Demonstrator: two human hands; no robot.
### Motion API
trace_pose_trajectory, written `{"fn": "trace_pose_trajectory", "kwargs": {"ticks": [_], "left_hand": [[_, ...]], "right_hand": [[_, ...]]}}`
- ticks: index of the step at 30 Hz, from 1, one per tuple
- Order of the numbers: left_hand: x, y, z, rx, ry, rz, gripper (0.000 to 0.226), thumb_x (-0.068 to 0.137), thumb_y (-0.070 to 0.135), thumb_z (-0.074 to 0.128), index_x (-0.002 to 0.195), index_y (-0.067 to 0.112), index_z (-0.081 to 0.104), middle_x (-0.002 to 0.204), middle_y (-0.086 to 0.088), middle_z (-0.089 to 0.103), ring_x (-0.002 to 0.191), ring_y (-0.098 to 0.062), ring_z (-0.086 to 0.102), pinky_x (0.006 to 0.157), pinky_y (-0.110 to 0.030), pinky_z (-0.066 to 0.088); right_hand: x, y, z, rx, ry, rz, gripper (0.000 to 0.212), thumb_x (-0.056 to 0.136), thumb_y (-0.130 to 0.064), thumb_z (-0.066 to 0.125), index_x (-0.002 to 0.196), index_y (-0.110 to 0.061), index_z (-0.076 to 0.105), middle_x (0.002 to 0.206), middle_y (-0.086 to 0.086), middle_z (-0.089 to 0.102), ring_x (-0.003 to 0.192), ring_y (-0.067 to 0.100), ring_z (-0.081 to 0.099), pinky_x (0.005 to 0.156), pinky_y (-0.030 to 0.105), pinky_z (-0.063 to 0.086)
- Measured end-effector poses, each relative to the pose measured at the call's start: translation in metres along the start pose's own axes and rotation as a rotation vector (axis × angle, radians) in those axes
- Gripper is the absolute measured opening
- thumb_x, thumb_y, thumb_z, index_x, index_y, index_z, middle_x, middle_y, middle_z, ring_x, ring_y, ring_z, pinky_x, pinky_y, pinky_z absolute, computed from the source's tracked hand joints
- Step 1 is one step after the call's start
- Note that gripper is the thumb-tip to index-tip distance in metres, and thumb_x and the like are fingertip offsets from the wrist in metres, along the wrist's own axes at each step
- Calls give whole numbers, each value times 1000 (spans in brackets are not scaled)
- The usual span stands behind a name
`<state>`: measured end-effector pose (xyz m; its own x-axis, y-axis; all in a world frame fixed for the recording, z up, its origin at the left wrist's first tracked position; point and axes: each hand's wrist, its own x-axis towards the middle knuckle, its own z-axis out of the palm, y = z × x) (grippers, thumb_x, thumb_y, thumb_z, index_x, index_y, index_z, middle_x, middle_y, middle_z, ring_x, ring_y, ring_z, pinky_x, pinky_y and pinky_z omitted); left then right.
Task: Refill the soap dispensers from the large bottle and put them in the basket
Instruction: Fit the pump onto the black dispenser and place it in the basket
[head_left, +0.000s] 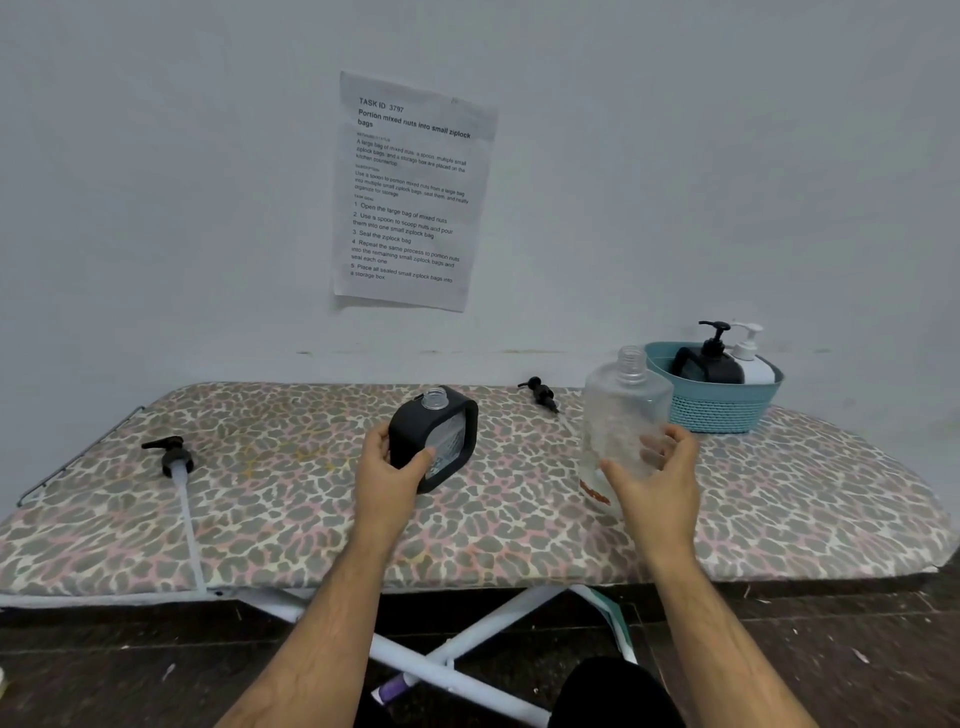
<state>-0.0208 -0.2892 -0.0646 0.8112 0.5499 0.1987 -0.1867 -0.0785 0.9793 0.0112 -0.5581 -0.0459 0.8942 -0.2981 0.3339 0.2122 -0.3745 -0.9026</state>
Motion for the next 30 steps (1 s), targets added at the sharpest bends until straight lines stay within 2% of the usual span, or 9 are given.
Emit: {"fn": "trace_pose_trajectory", "kwargs": {"ticks": [3,9,12,17,20,23,26,30], "left_hand": [[1,-1,3,-11,5,-6,53,87,7,71,133,18,47,118,4,61,112,-17,61,97,-38,53],[1,-6,3,-5,-6,7,53,87,8,72,133,20,48,122,4,63,113,-15,62,96,-38,54],[0,-8,2,4,-22,10,51,87,10,72,132,20,49,121,3,65,112,-16,64,94,-38,55],[0,-8,2,47,-21,16,51,87,13,73,132,20,50,119,4,66,109,-15,65,94,-41,56],[-1,-7,2,53,-23,14,49,88,14,72,131,20,50,118,4,66,108,-15,65,93,-39,56],[-1,-7,1,68,-17,14,47,88,15,72,130,22,50,118,5,65,109,-14,64,93,-37,56],[-2,-7,2,71,-13,19,45,88,14,72,126,24,50,115,7,64,108,-13,64,90,-32,54],[-2,-6,1,78,-15,23,46,88,15,73,126,24,50,113,10,64,107,-10,63,87,-28,53]], "right_hand": [[2,3,-2,-1,9,6,77,77,-24,83,138,-24,35,130,0,58,113,16,56,96,39,50],[2,11,-2,2,19,11,76,79,-30,82,140,-24,37,132,0,57,114,16,56,97,42,50],[2,13,-3,12,-1,24,82,77,-30,83,143,-26,34,135,-1,55,116,16,56,98,46,51],[-6,19,-4,44,-43,38,92,77,-25,83,151,-24,28,143,3,51,124,20,53,101,41,45],[-14,24,-3,46,-44,38,103,72,-30,87,153,-29,23,149,1,45,132,22,48,108,46,43],[-21,30,-1,7,1,25,110,69,-38,88,155,-25,20,154,4,36,140,24,37,113,51,37],[-34,30,0,-70,126,-15,100,70,-41,86,149,-17,29,149,8,36,139,24,31,113,51,33],[-53,26,6,-137,319,-240,65,73,-30,86,123,-11,48,123,9,48,118,28,43,101,55,39]]}}
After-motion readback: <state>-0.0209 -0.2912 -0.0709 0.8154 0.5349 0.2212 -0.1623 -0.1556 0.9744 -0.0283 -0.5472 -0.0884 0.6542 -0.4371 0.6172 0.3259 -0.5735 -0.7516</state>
